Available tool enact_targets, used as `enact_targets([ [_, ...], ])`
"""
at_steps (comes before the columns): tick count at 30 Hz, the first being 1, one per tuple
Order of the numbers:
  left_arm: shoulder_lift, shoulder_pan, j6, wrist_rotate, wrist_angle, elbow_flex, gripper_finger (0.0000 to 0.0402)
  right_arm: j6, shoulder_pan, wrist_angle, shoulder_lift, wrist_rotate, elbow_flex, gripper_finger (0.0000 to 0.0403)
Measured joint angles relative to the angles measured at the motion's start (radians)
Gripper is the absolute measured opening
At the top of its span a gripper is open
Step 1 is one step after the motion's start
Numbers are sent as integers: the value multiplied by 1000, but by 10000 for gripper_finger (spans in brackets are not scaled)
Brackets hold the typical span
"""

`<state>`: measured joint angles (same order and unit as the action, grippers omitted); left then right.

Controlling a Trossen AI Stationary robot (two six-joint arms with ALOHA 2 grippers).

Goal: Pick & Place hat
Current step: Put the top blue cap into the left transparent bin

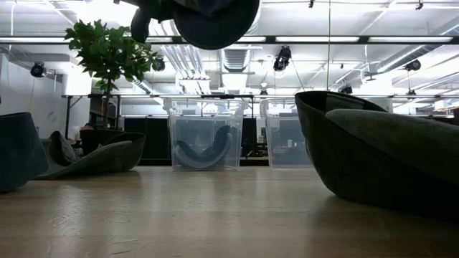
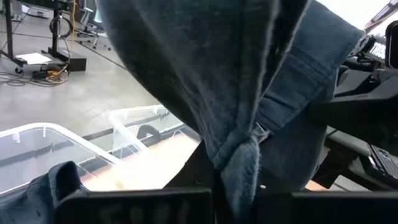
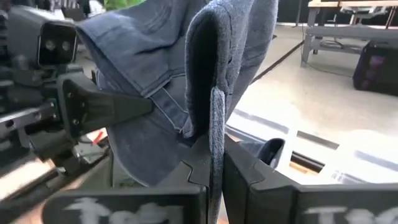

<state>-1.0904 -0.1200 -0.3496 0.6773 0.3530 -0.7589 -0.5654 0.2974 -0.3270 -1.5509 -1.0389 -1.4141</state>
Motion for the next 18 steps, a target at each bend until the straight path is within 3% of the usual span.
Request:
enact_targets([
  [10,10,1,9,81,-33,1,5,45,4,-211,89,204,-4,100],
  [13,23,1,17,2,18,1,5,37,4,-367,112,290,-4,122],
  [18,48,1,45,-272,170,1,4,-59,7,-643,121,313,28,136],
])
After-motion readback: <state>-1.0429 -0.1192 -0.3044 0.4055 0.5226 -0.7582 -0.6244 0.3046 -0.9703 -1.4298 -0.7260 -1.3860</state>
